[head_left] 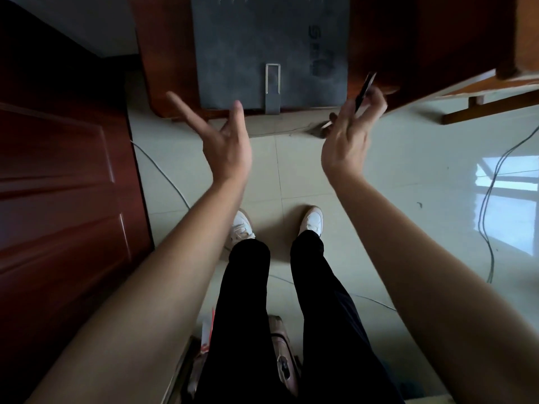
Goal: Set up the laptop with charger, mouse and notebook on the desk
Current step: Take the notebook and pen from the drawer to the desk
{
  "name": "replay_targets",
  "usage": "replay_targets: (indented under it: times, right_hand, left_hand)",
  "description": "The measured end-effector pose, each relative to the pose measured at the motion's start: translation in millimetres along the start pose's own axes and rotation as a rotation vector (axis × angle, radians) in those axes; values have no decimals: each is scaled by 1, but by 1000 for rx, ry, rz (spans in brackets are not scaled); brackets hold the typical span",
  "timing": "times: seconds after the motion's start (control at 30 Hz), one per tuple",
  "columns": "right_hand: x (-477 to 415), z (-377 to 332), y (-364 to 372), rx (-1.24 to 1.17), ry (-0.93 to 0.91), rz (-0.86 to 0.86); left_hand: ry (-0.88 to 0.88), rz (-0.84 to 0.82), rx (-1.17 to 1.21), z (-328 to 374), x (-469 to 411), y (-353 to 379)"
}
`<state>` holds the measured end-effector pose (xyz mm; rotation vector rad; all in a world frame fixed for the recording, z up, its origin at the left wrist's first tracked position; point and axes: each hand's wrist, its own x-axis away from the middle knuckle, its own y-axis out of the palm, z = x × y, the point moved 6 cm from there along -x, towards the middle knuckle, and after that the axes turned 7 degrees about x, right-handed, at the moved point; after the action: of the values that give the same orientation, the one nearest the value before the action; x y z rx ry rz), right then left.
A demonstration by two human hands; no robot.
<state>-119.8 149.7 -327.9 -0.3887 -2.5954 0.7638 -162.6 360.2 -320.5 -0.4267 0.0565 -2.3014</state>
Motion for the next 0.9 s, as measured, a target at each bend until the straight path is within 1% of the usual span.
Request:
replay_targets:
  times: [0.07,0.17,0.27,0.33,0.43,0.5,0.57,0.63,0.7,0.8,0.9]
  right_hand:
    - [-11,-9,1,-19,2,43]
    - [-13,-12,5,-52,38,70]
    - [-3,-9,12,-96,87,-43]
    - [3,-7,18,-159,122,-129]
    - [5,-6,22,-176,139,-99]
    - [6,-6,26,-267,220,-73]
    - [8,-6,32,-370,338,-85]
    - [11,-4,37,-424,447,-127]
    - [13,-2,40,-435,500,-175]
    - [15,-1,42,-462,501,-282]
    - [20,-1,41,-491,513,-351]
  left_hand:
    - [0,-56,-44,1,-12,3]
    - [-76,-99,-45,-7,-23,5]
    - [-136,-180,-93,-19,-22,2]
    - [-137,-166,-184,-21,-25,-5]
    - [-90,-84,-276,-18,-36,-15]
    - [-17,-79,-319,-14,-37,-17]
    - [60,-69,-373,-8,-31,-18]
    - [113,-47,-467,-3,-20,-20]
    - [134,-6,-540,0,-12,-26]
    - [169,50,-570,4,-10,-33]
    - [220,25,-664,14,-9,-33]
